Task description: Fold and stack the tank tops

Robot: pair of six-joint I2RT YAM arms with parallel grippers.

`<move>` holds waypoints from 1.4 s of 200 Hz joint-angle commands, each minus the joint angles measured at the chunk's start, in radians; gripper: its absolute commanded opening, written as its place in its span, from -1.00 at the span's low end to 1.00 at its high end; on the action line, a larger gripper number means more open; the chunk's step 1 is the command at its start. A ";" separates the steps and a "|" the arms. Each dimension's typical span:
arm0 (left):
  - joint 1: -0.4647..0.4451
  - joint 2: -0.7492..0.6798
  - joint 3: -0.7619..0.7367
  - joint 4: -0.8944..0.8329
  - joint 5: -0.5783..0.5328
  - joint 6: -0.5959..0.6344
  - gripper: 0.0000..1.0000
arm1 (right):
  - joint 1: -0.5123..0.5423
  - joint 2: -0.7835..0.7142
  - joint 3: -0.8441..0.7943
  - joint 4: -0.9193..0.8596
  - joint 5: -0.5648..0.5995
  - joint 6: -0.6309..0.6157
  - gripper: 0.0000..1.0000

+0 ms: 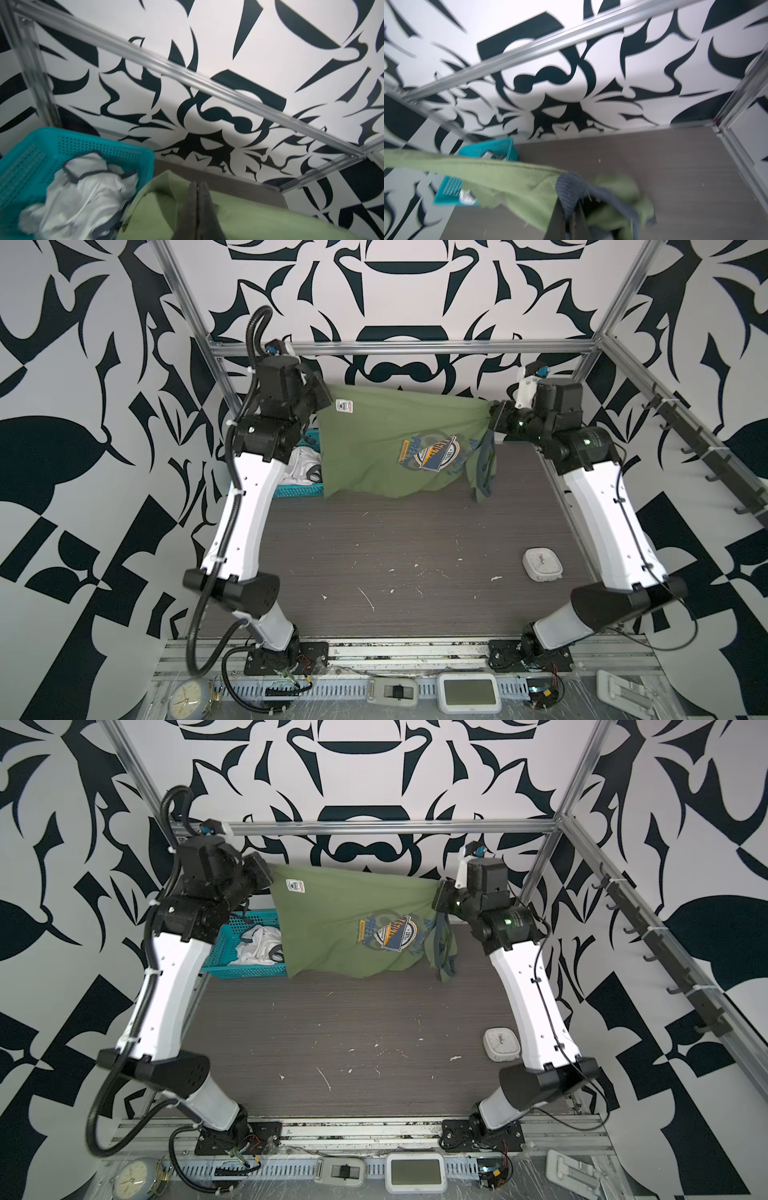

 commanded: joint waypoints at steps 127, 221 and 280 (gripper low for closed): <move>-0.012 -0.639 -1.312 0.092 -0.139 -0.292 -1.00 | 0.231 -0.407 -1.030 0.050 0.115 0.128 0.23; -0.012 -0.631 -1.318 0.110 -0.155 -0.278 -1.00 | -0.108 -0.235 -1.213 0.234 0.039 0.222 0.04; -0.011 -0.637 -1.329 0.115 -0.153 -0.284 -1.00 | -0.111 -0.051 -1.158 0.337 0.125 0.232 0.01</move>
